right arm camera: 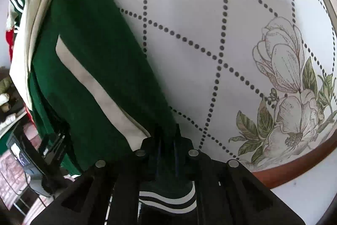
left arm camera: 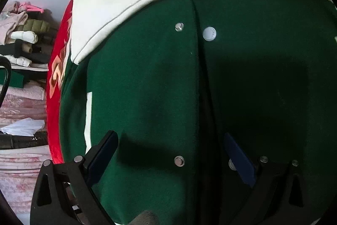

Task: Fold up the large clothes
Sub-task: 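Fold the held side over the jacket body with the right tool while the left tool presses the front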

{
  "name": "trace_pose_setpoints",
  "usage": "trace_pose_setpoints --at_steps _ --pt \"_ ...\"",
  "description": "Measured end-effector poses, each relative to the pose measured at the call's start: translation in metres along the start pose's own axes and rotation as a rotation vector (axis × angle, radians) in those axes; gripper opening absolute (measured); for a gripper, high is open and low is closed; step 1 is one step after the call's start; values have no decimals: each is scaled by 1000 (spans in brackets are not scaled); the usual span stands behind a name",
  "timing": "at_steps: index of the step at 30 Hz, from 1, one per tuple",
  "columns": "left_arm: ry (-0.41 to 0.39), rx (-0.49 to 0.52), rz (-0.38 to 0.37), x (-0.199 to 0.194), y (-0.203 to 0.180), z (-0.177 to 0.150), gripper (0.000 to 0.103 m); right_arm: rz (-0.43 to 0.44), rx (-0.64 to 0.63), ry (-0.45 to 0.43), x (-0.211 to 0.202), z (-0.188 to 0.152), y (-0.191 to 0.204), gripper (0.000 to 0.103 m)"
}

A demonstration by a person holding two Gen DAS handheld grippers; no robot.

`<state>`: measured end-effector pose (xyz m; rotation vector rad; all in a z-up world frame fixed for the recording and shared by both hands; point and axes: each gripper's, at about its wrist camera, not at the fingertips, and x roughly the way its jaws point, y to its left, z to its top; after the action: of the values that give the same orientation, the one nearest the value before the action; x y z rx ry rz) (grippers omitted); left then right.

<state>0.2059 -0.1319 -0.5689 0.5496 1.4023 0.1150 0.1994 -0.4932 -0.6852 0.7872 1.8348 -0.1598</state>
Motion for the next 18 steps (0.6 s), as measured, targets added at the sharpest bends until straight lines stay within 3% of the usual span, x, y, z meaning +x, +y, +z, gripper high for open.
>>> trace_pose_setpoints --at_steps 2,3,4,7,12,14,16,18 --pt "-25 -21 6 -12 8 4 103 -42 -77 -8 -16 -3 14 27" --pt "-38 -31 11 -18 11 6 103 -47 -102 -37 -29 -1 16 42" --pt "-48 -41 15 -23 13 6 103 -43 -102 -65 -35 -3 20 51" --pt "-57 -78 10 -38 16 8 103 15 -49 -142 -70 5 -2 51" --pt "-40 -124 9 -50 -2 13 103 105 -18 -183 -96 39 -39 51" --pt "-28 -121 44 -43 -13 15 103 119 -39 -211 -96 40 -39 48" --pt "11 -121 98 -28 -23 16 103 144 -78 -228 -101 63 -35 31" --pt "74 -148 130 -10 -28 13 103 173 -124 -233 -91 92 -17 31"
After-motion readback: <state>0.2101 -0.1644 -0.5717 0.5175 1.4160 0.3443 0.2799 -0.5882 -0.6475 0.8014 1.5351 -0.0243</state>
